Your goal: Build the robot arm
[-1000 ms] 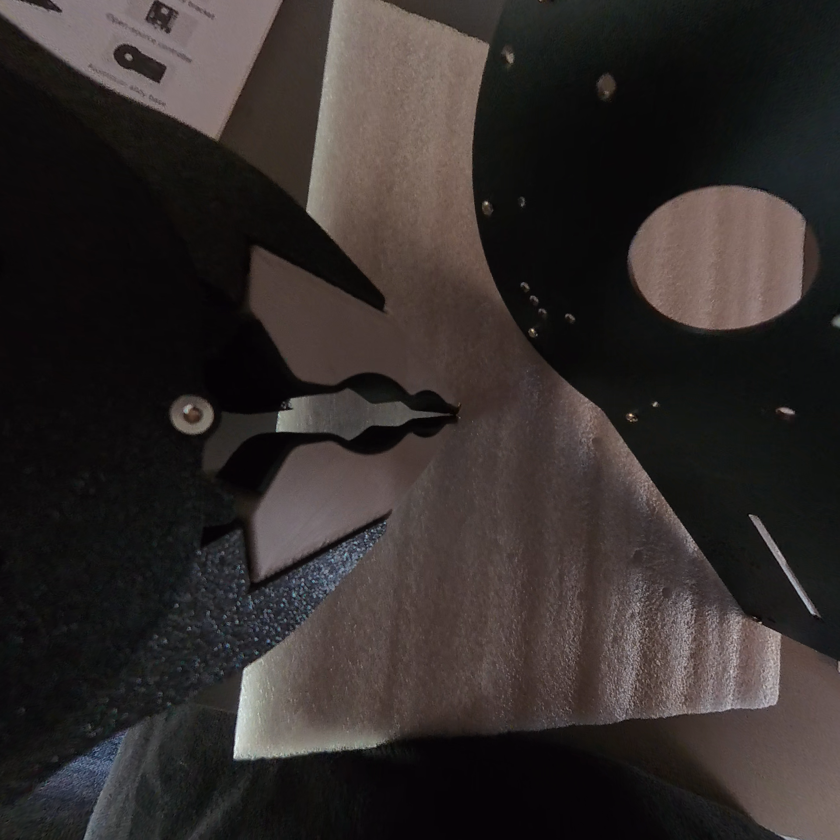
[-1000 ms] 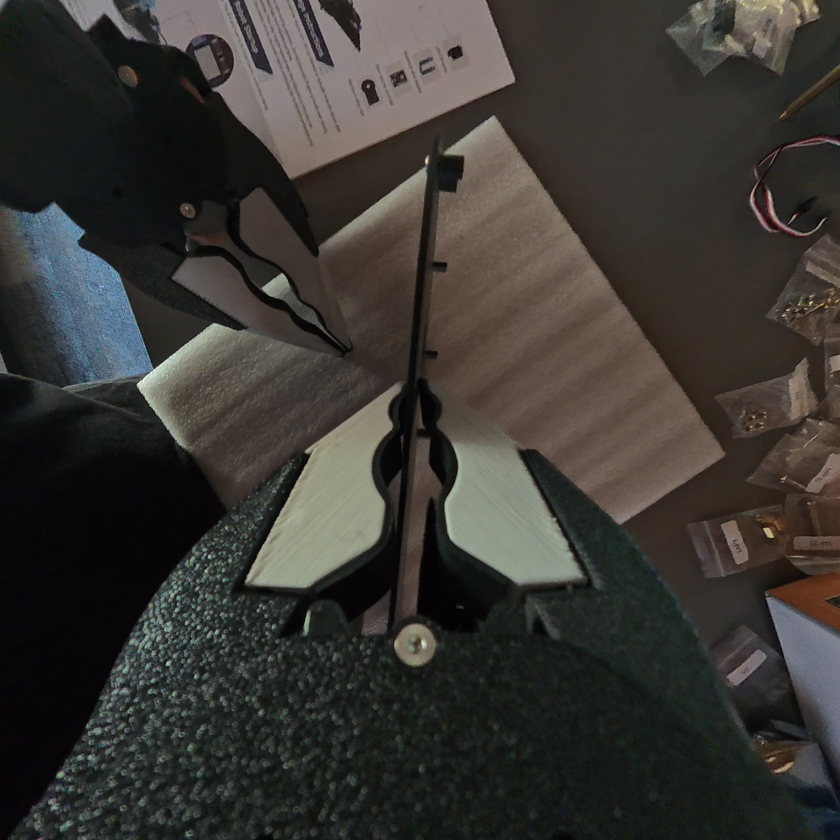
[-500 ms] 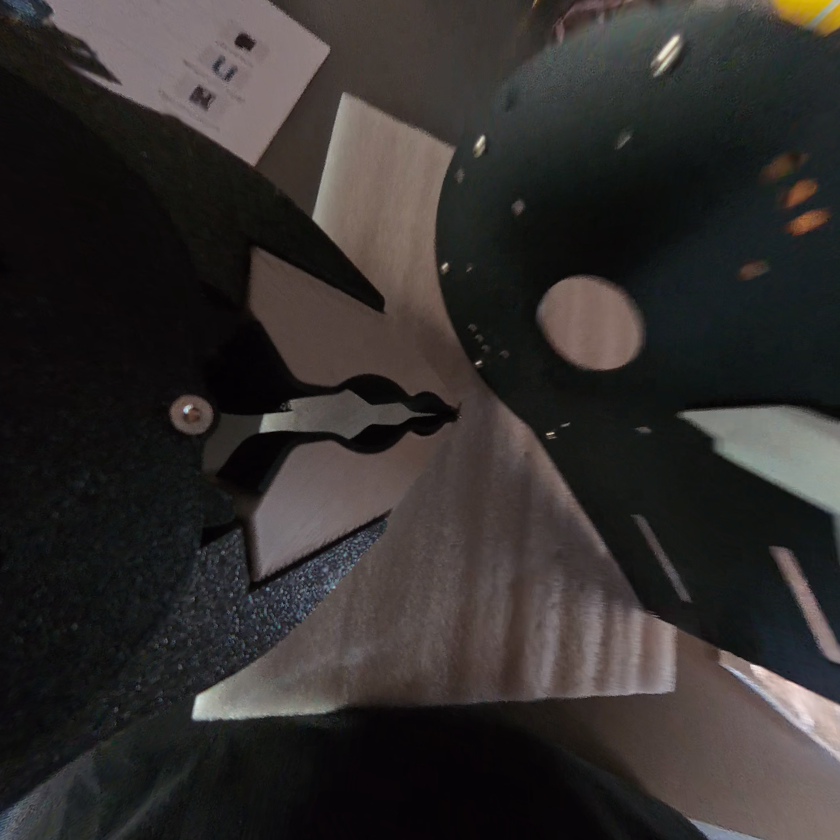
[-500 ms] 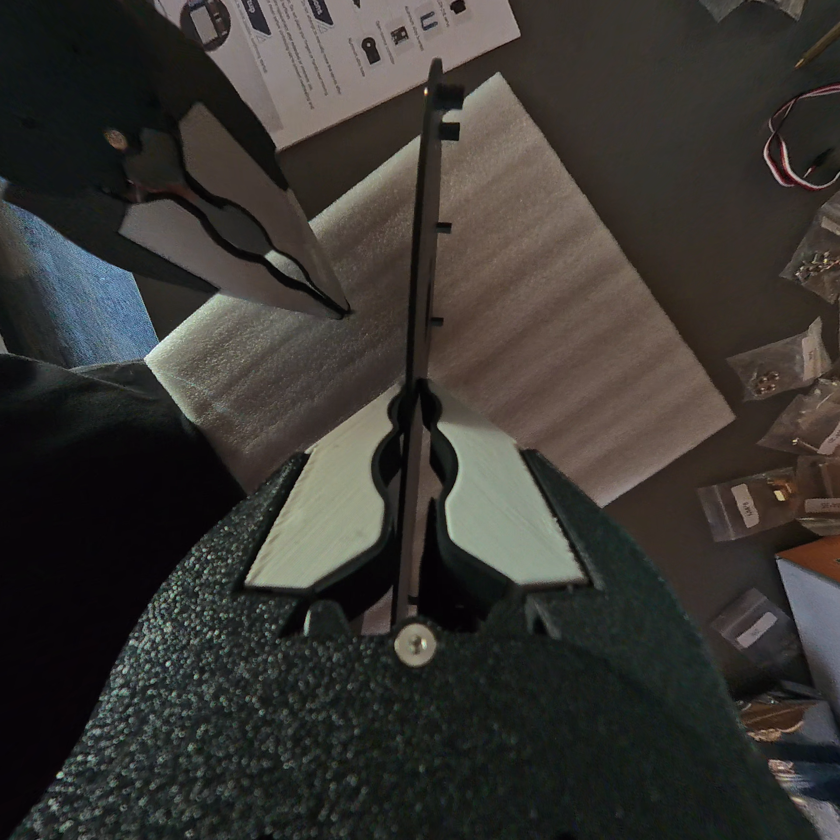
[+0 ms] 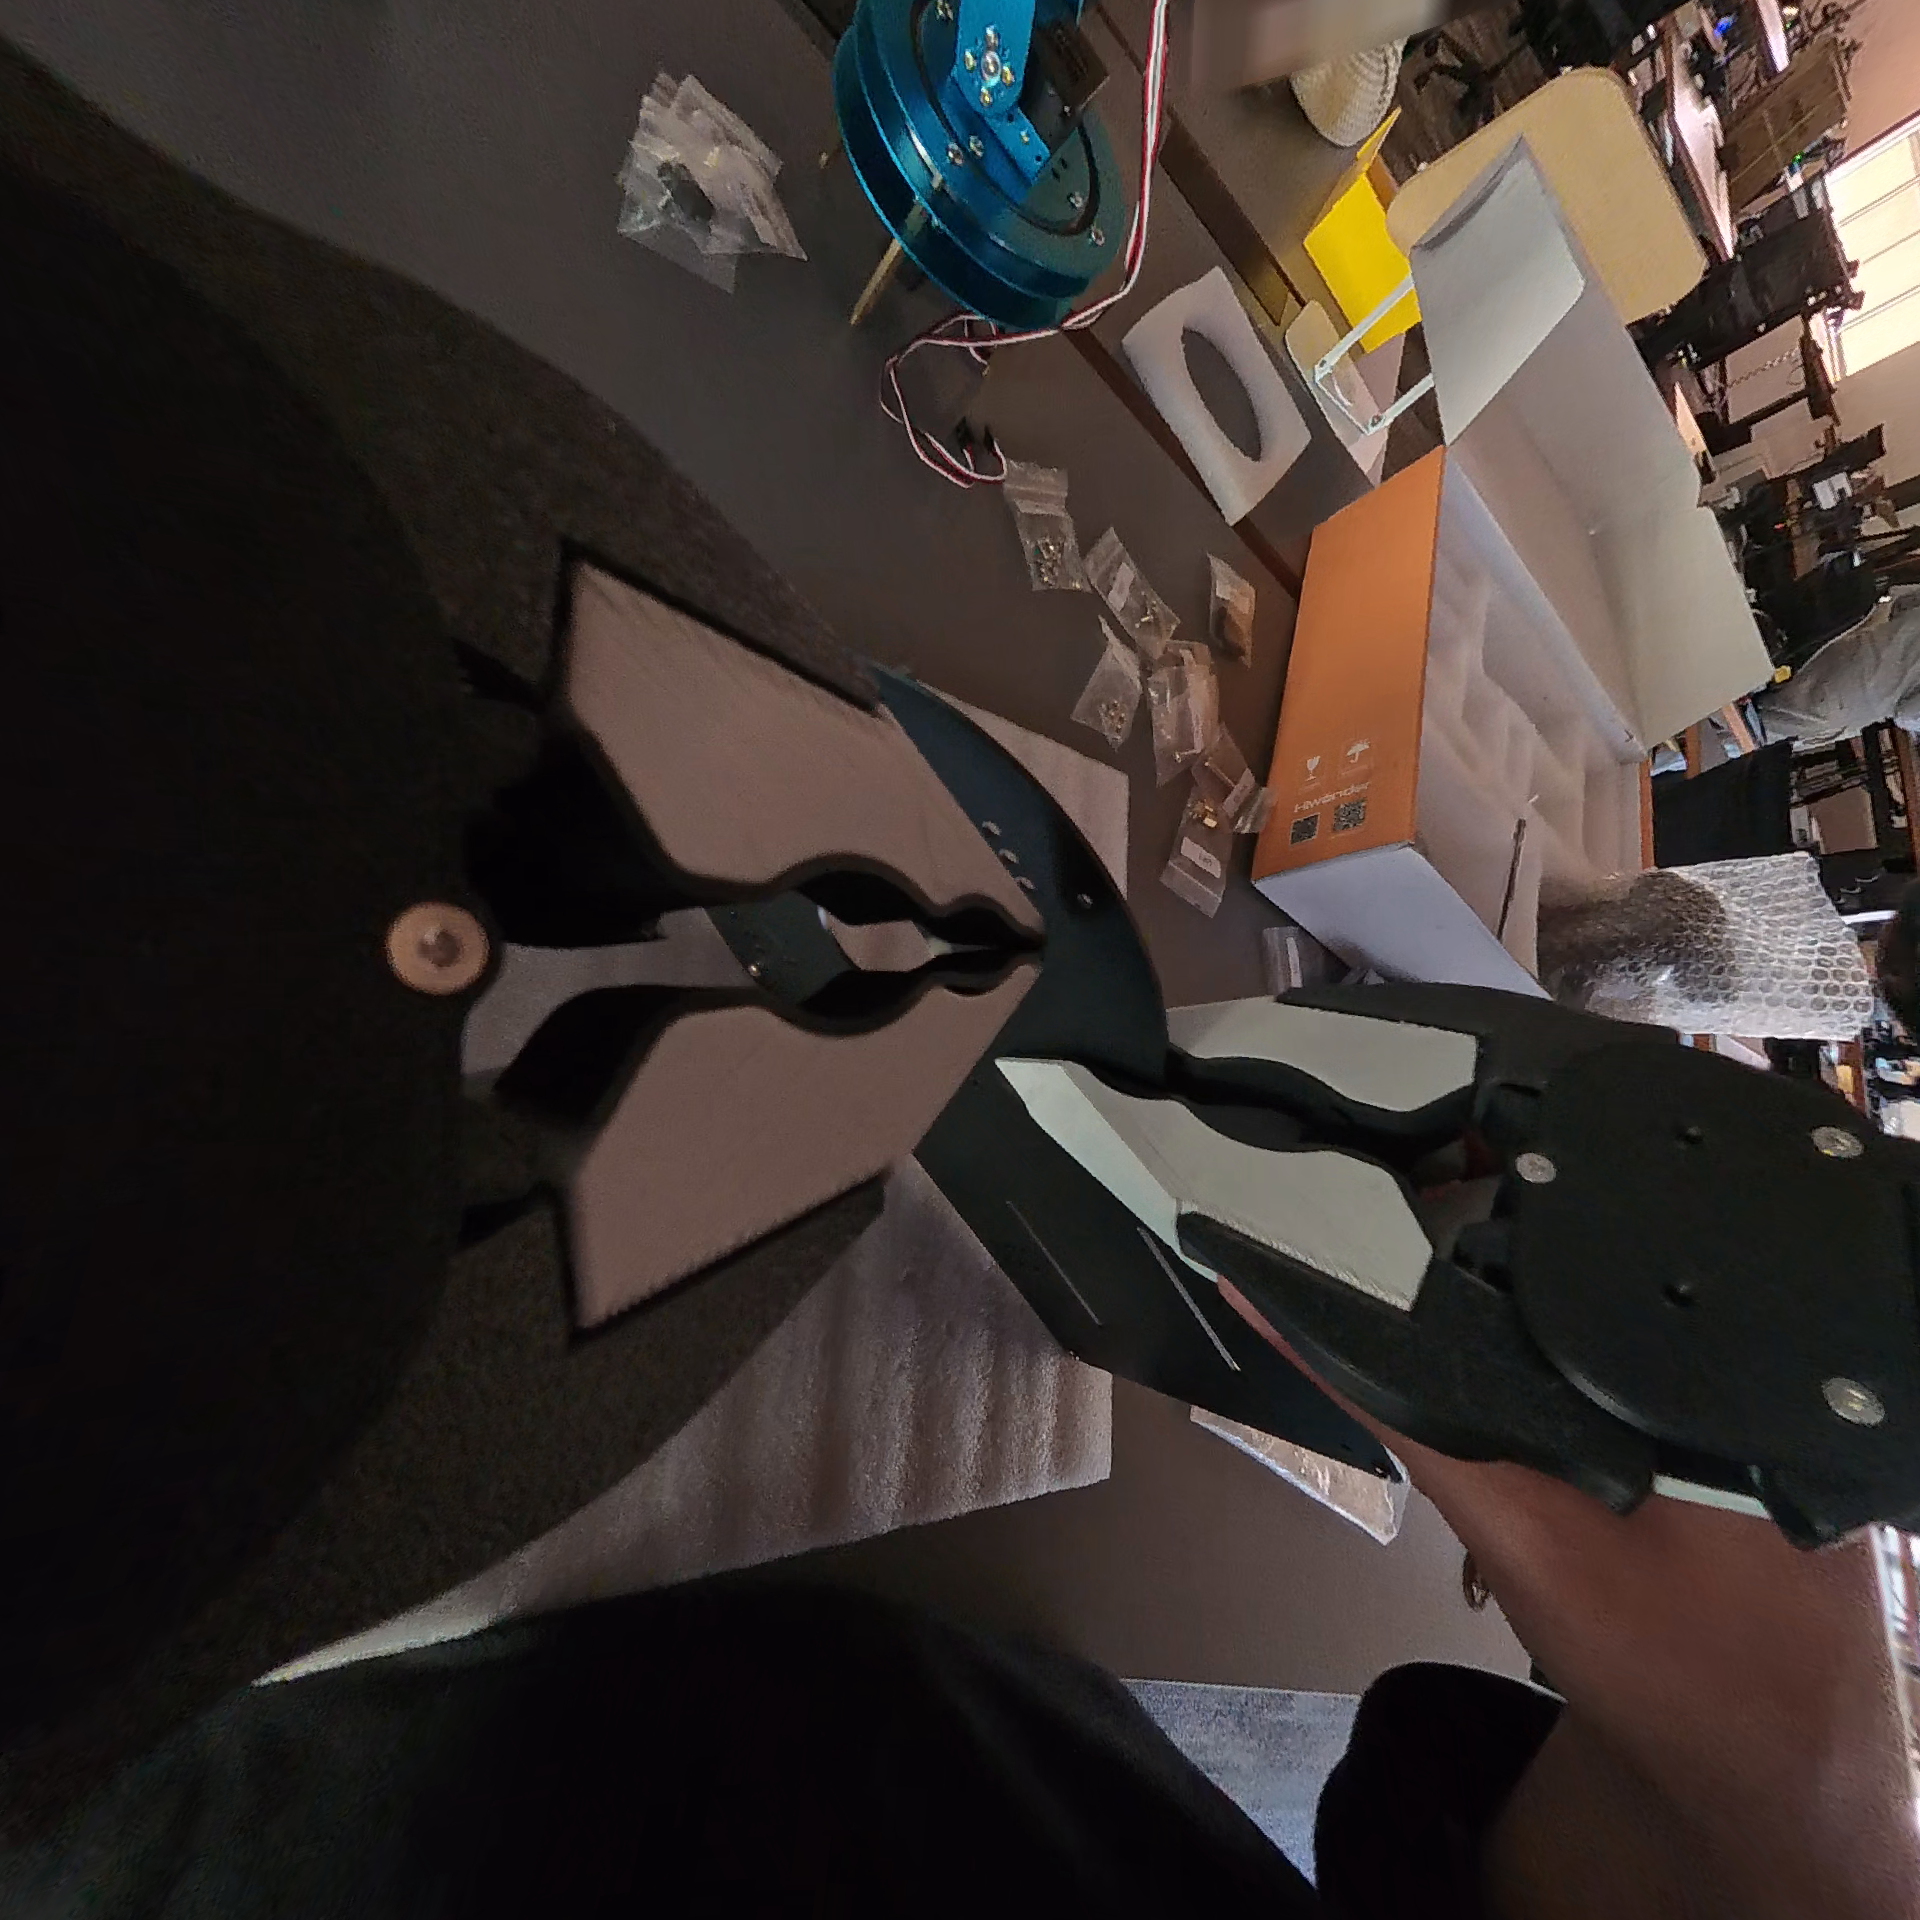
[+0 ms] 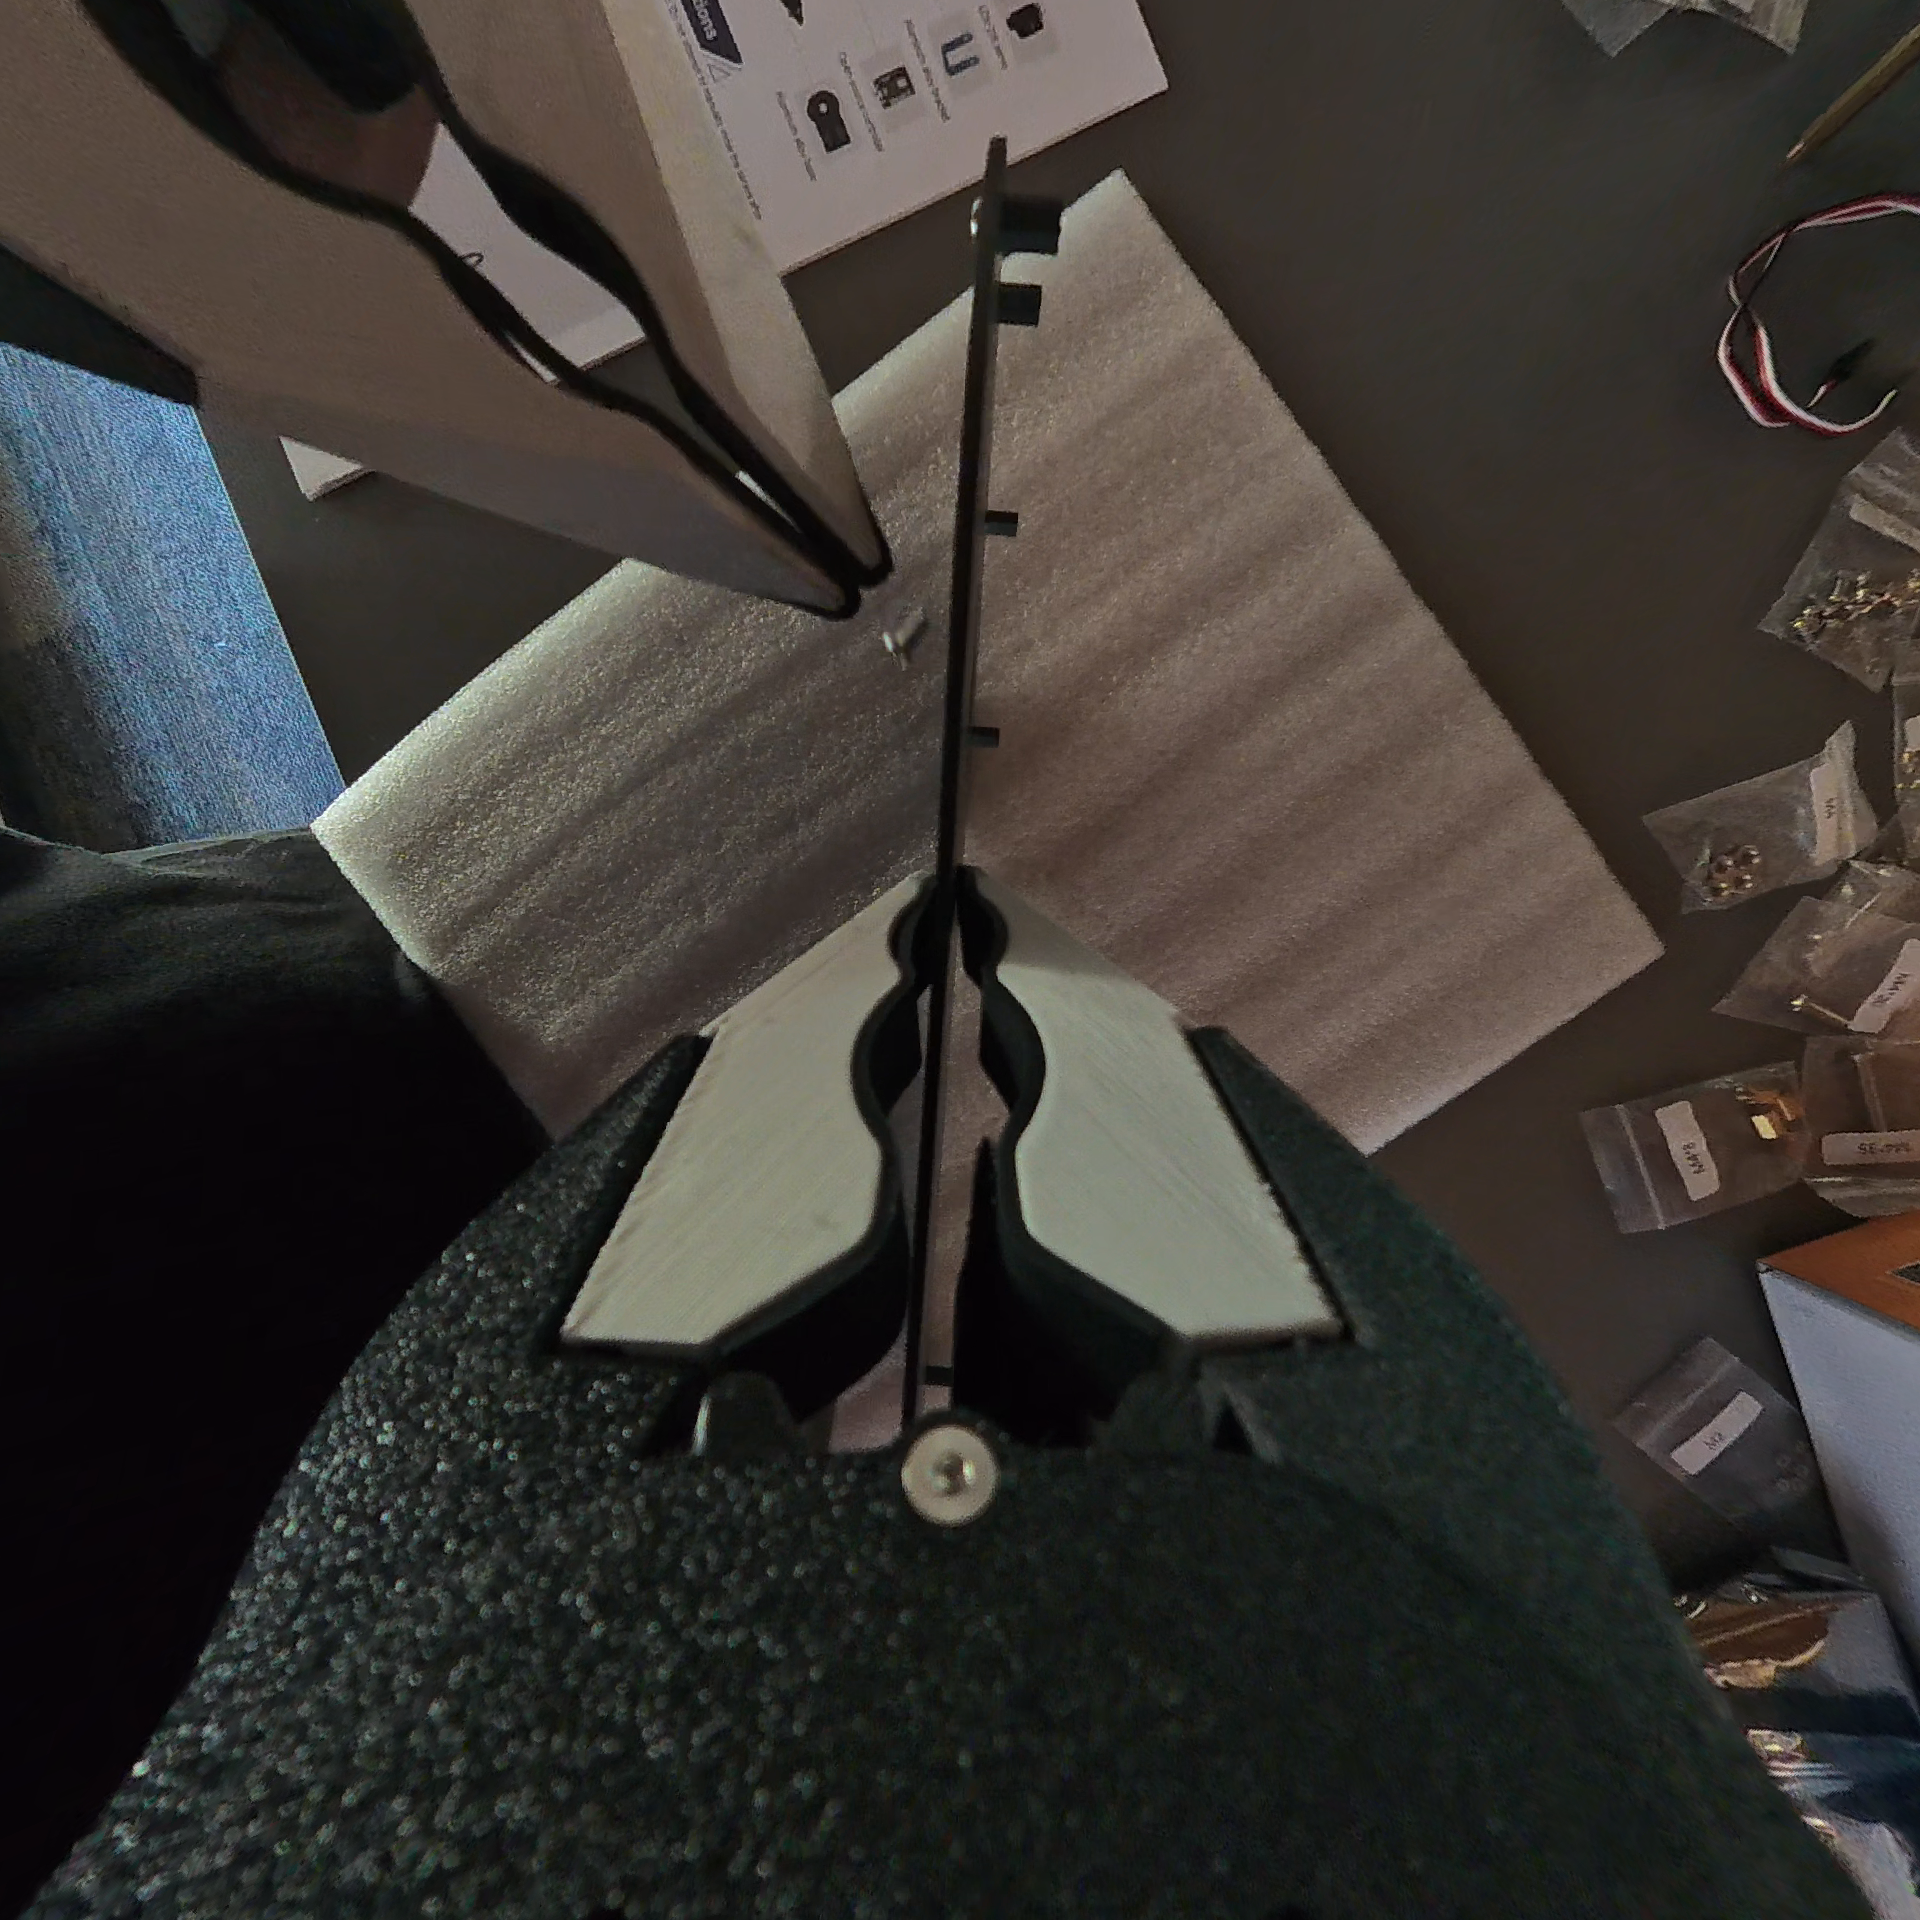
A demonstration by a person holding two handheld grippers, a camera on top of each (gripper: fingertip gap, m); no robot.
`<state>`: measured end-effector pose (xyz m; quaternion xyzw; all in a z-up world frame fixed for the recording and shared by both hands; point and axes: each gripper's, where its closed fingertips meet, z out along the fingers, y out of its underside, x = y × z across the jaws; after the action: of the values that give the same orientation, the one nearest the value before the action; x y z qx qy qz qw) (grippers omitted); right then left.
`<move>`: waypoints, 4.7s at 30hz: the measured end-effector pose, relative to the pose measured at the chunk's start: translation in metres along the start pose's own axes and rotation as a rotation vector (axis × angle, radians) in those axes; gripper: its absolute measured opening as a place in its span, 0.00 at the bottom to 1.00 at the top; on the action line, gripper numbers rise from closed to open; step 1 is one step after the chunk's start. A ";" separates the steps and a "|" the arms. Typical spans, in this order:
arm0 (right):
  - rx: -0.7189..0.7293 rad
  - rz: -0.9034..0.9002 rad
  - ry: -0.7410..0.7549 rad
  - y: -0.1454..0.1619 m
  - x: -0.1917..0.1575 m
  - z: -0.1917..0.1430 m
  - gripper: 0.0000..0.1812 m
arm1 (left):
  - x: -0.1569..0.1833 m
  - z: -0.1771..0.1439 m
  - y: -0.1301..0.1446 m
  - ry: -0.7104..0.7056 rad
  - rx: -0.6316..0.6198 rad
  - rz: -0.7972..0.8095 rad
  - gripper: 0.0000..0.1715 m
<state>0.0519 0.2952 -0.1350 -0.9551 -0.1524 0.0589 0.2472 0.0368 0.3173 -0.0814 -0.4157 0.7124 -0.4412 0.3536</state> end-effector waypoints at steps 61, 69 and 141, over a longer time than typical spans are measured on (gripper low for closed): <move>-0.004 0.009 0.005 0.000 -0.001 0.001 0.01 | 0.031 0.034 0.131 0.187 -0.350 -0.166 0.23; -0.004 0.008 0.003 0.000 -0.002 0.001 0.01 | 0.039 0.022 0.137 0.228 -0.405 -0.179 0.18; -0.003 0.023 -0.003 0.000 0.001 0.002 0.01 | 0.030 0.010 0.135 0.145 -0.348 -0.193 0.17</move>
<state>0.0526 0.2963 -0.1370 -0.9571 -0.1418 0.0632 0.2446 -0.0044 0.3223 -0.2137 -0.5041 0.7582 -0.3719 0.1806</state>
